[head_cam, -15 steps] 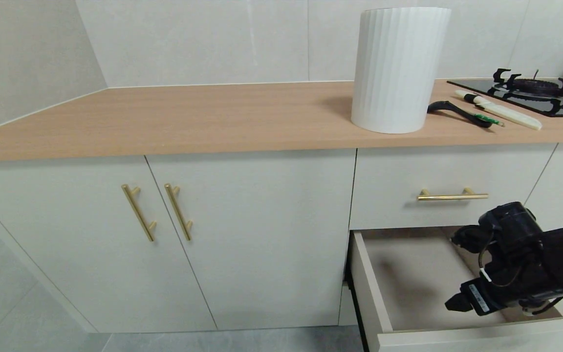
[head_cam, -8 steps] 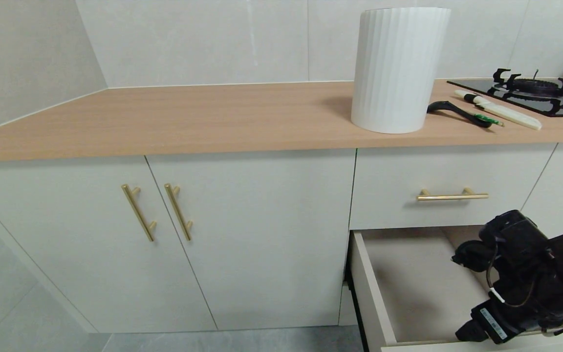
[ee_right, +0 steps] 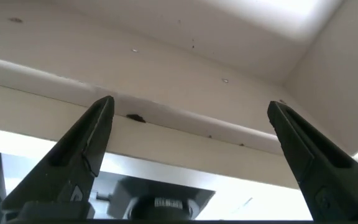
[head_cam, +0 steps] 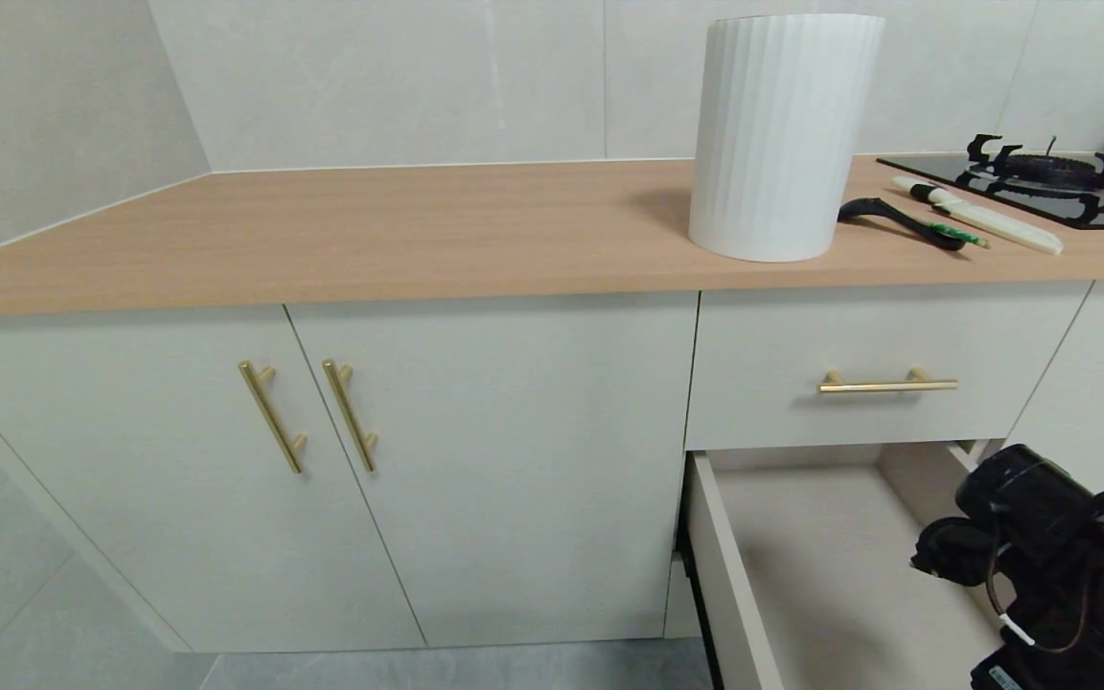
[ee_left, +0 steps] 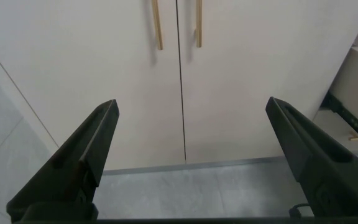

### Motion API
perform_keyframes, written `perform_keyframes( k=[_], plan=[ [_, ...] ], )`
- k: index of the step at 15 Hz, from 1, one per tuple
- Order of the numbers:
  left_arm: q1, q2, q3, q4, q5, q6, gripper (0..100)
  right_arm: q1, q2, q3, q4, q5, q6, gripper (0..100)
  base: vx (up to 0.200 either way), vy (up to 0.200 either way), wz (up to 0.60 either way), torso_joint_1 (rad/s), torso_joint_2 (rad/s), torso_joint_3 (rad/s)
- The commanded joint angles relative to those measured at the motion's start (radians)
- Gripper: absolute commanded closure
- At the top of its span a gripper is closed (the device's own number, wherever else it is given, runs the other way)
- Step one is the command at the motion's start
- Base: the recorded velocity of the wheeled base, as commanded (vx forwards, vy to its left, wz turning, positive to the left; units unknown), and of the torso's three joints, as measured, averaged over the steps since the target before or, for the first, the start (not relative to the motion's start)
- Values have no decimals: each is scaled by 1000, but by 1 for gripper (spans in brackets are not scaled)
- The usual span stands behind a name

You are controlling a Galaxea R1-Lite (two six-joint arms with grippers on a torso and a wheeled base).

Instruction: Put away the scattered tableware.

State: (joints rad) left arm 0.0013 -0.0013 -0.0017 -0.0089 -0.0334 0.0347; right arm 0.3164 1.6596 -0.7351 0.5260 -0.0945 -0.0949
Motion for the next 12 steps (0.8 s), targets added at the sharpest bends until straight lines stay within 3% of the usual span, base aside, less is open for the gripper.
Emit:
perform_keyframes(
  k=[1, 7, 12],
  plan=[
    [0, 1, 0, 1, 0, 1, 0, 15, -3, 0, 23, -2, -3, 0, 0, 0, 0, 0, 0, 0],
    [0, 1, 0, 1, 0, -1, 0, 52, -27, -10, 75, -5, -5, 0, 0, 0, 0, 0, 0, 0],
    [0, 1, 0, 0, 0, -1, 0, 46, -336, -104, 65, 16, 53, 0, 0, 0, 0, 0, 0, 0]
  ],
)
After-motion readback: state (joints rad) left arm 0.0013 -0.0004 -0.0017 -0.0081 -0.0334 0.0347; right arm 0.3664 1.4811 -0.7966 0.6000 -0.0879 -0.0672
